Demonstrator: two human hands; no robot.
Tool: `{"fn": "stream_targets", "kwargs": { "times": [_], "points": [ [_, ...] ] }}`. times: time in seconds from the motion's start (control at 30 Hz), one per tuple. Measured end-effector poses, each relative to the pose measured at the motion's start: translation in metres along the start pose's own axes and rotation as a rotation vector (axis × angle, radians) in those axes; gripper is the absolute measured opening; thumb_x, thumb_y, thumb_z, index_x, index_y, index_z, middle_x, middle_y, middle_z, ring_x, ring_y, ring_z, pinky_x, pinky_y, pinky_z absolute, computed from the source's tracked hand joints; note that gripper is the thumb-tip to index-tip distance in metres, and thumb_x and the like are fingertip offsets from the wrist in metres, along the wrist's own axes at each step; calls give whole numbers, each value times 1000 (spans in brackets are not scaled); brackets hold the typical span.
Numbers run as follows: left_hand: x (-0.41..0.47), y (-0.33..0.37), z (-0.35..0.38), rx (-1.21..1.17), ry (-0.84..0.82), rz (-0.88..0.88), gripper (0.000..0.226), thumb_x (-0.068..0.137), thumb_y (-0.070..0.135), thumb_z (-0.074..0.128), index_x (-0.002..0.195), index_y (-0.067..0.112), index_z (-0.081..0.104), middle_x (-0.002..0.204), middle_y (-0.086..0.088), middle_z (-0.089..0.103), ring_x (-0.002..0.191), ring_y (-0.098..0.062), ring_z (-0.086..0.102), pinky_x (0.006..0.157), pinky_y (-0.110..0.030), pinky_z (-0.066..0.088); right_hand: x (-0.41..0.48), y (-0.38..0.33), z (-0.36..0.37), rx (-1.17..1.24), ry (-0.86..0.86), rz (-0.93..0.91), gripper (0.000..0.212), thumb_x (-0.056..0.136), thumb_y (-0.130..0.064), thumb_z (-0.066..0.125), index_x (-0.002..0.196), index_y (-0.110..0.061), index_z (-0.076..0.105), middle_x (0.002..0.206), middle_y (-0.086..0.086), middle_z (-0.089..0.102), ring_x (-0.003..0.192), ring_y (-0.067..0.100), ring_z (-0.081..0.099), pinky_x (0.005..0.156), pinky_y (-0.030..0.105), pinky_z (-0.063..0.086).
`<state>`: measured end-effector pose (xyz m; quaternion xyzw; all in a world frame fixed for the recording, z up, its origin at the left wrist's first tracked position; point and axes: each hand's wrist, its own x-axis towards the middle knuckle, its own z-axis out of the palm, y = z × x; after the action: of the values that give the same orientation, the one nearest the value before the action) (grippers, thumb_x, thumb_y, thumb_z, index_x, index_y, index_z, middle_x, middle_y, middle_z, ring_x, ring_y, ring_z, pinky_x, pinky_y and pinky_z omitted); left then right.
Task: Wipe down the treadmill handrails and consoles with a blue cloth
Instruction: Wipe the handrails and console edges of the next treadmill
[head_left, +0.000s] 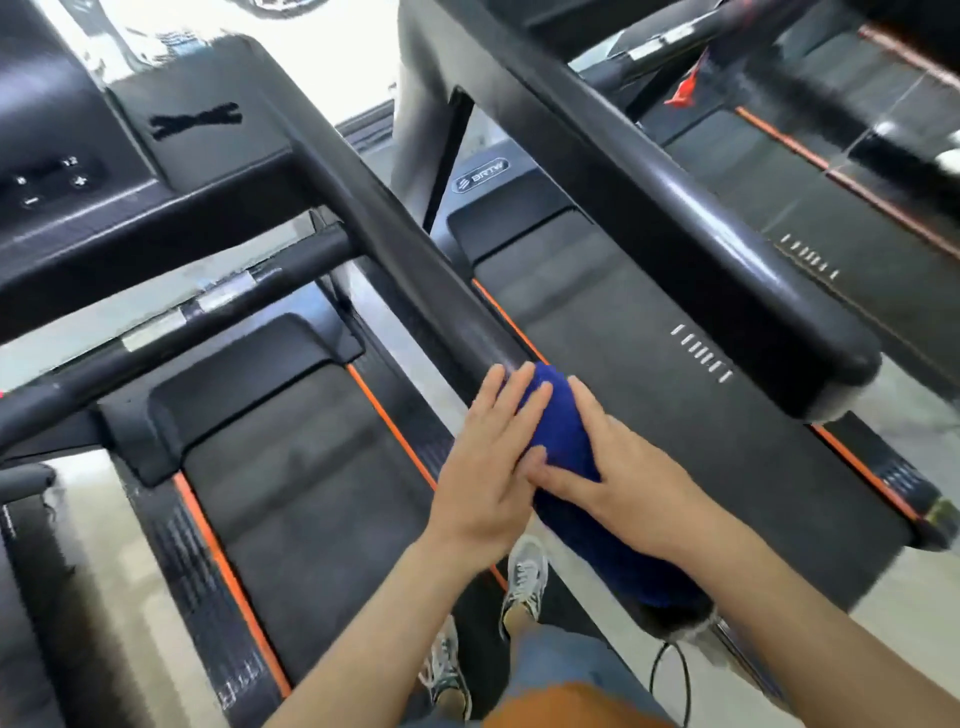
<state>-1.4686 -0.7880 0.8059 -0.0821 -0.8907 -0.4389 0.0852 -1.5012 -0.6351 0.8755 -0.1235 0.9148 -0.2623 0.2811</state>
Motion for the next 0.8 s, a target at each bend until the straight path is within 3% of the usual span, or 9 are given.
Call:
{"fn": "stream_targets", "kwargs": {
  "times": [0.07, 0.13, 0.2, 0.3, 0.37, 0.43, 0.53, 0.63, 0.8],
  "points": [
    [-11, 1, -12, -92, 3, -81, 68, 75, -8, 37, 139, 14, 49, 154, 8, 30, 147, -10, 17, 119, -25, 14, -1, -12, 15, -308, 107, 119, 113, 75, -68, 63, 152, -19, -3, 138, 6, 45, 117, 24, 55, 87, 35, 46],
    [-15, 2, -19, -112, 70, -188, 72, 70, -7, 34, 135, 14, 54, 150, 12, 31, 142, -6, 24, 117, -18, 15, 26, -30, 28, -450, 250, 180, 113, 72, -61, 70, 149, -8, 7, 131, 11, 49, 112, 27, 57, 82, 35, 47],
    [-17, 0, -27, -43, 111, -248, 72, 70, -6, 37, 138, 15, 51, 149, 10, 30, 137, -4, 27, 114, -13, 15, 63, -52, 37, -477, 408, 155, 96, 79, -51, 66, 146, -5, 16, 127, 12, 51, 106, 28, 60, 76, 36, 48],
    [-10, -4, -37, -28, 97, -278, 76, 67, -8, 41, 141, 10, 43, 148, -4, 40, 138, -21, 34, 117, -30, 24, 102, -79, 35, -503, 487, 97, 71, 89, -29, 54, 145, -5, 18, 126, 15, 51, 102, 31, 61, 68, 36, 42],
    [-3, 0, -43, 20, 100, -279, 76, 72, -11, 43, 145, 9, 39, 153, -6, 35, 143, -20, 26, 114, -12, 12, 99, -76, 33, -459, 446, 78, 81, 86, -39, 58, 147, -10, 14, 126, 14, 50, 103, 32, 60, 67, 36, 38],
    [3, 10, -43, 98, 85, -197, 67, 80, -6, 45, 145, 11, 40, 155, -5, 31, 143, -16, 22, 108, -4, 5, 69, -56, 34, -396, 421, 91, 89, 81, -50, 62, 148, -16, 14, 123, 12, 51, 101, 31, 60, 68, 36, 39],
    [3, 28, -26, 267, -68, 24, 48, 86, 10, 43, 132, 9, 56, 147, -12, 43, 136, -25, 37, 113, -21, 19, -1, -10, 45, -413, 420, 167, 89, 77, -61, 60, 146, -22, 19, 117, 5, 54, 98, 27, 61, 69, 36, 45],
    [-13, 40, 2, 438, -272, 307, 49, 85, 17, 39, 128, 13, 60, 139, -11, 54, 131, -29, 46, 112, -37, 27, -62, 25, 45, -242, 383, 254, 89, 68, -67, 66, 140, -33, 26, 111, -5, 57, 94, 20, 62, 68, 33, 48],
    [-13, 38, 10, 520, -319, 430, 45, 91, 26, 40, 133, 18, 56, 139, -3, 54, 133, -21, 45, 114, -34, 21, -62, 37, 24, -37, 179, 231, 76, 59, -65, 74, 121, -33, 44, 106, -17, 61, 93, 9, 60, 80, 32, 51]
  ]
}}
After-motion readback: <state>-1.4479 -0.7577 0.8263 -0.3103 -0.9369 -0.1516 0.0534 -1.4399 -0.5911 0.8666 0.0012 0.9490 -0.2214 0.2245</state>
